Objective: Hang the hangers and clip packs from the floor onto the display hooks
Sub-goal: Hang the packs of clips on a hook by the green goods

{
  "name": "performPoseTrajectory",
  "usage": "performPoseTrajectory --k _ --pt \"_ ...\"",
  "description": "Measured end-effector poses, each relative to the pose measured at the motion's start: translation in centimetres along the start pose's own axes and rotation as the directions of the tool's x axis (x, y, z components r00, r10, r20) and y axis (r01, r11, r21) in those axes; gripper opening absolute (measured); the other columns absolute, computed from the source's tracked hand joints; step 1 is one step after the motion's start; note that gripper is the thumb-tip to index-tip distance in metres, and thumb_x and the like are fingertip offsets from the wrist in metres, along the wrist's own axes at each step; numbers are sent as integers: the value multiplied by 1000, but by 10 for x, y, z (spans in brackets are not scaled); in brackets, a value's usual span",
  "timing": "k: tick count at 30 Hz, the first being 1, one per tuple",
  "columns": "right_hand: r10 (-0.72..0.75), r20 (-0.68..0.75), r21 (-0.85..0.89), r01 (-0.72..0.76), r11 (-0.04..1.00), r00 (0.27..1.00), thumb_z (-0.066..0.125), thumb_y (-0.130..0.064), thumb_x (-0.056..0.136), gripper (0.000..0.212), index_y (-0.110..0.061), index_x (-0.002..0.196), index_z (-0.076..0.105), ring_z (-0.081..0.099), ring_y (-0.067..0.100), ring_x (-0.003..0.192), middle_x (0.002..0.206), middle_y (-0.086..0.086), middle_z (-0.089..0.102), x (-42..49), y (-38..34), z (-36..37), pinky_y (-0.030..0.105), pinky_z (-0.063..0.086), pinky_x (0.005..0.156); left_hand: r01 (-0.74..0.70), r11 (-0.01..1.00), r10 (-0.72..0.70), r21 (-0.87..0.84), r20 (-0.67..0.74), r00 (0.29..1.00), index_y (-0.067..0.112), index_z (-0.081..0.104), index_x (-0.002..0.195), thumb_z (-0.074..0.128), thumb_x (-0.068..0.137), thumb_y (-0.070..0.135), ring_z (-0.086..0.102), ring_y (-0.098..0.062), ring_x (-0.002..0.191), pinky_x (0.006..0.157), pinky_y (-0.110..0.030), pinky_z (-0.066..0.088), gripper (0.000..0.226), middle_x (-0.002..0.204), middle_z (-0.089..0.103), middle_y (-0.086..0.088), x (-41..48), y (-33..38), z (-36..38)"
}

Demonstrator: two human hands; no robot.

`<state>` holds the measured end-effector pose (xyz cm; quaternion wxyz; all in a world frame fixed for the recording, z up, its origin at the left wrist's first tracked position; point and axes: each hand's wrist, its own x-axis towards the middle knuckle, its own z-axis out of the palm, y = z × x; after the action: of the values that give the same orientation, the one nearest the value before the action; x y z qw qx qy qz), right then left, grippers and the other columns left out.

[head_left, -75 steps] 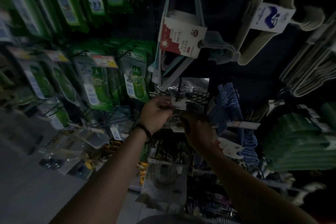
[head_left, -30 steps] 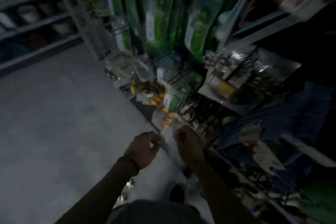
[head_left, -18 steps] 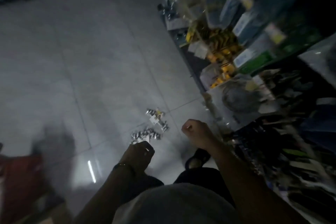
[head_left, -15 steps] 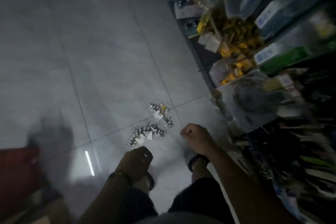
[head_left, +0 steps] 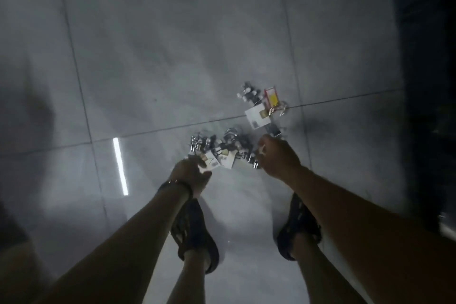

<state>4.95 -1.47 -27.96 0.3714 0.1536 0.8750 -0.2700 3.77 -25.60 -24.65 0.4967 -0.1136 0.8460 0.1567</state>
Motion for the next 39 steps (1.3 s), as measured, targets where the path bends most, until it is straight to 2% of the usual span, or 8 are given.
performPoseTrajectory --k 7,12,16,21,25,28,31,39 --pt "85 -78 -27 -87 996 993 82 -45 81 64 -12 127 53 61 37 113 124 14 62 87 28 124 47 56 90 136 986 -154 -92 -220 963 12 41 141 83 82 41 52 -39 126 104 -51 52 79 138 48 -15 127 -51 77" --pt "150 42 93 -153 984 988 82 -56 78 68 -19 129 56 74 29 95 111 6 73 93 42 155 44 62 78 79 997 -83 -26 -416 906 19 35 136 79 84 45 54 -32 115 96 -48 54 73 128 54 -10 127 -62 111" --pt "122 230 331 -195 923 965 79 -43 90 32 -18 105 67 73 22 59 78 4 73 85 42 141 38 60 49 62 990 -104 -123 -368 924 23 33 144 85 73 63 59 -32 121 103 -51 50 97 135 59 -8 124 -85 108" --pt "6 148 425 -69 903 989 80 -40 90 33 -11 84 65 71 20 62 69 3 69 69 46 105 42 60 59 104 984 -121 -142 -119 985 36 73 96 66 73 85 68 -20 94 94 -44 53 54 91 75 8 105 -97 96" --pt "10 62 389 -34 921 998 76 -35 94 30 -13 79 61 58 -2 53 63 -6 64 50 49 89 15 42 48 87 776 -39 -625 90 995 14 79 93 85 86 37 66 -19 64 58 -29 61 25 77 73 -8 78 -81 85" --pt "51 77 536 -84 840 996 75 -28 97 24 -8 91 63 74 15 61 80 1 76 31 46 77 25 51 49 86 648 1 -757 114 994 6 76 104 81 91 22 77 -29 75 56 -35 64 22 91 78 -15 56 -67 78" --pt "147 67 604 -157 781 987 76 -23 96 17 -9 94 66 76 24 64 84 3 78 16 35 63 33 59 51 85 588 16 -804 117 993 11 77 99 80 92 26 75 -38 65 56 -50 63 17 73 74 -15 31 -51 73" --pt "350 -207 576 -176 799 913 71 -41 93 15 -26 92 72 72 17 64 73 -7 75 -11 16 -9 48 64 56 80 265 87 -961 106 991 19 80 106 87 70 61 48 -23 47 54 -35 45 55 62 54 -12 -48 22 35"
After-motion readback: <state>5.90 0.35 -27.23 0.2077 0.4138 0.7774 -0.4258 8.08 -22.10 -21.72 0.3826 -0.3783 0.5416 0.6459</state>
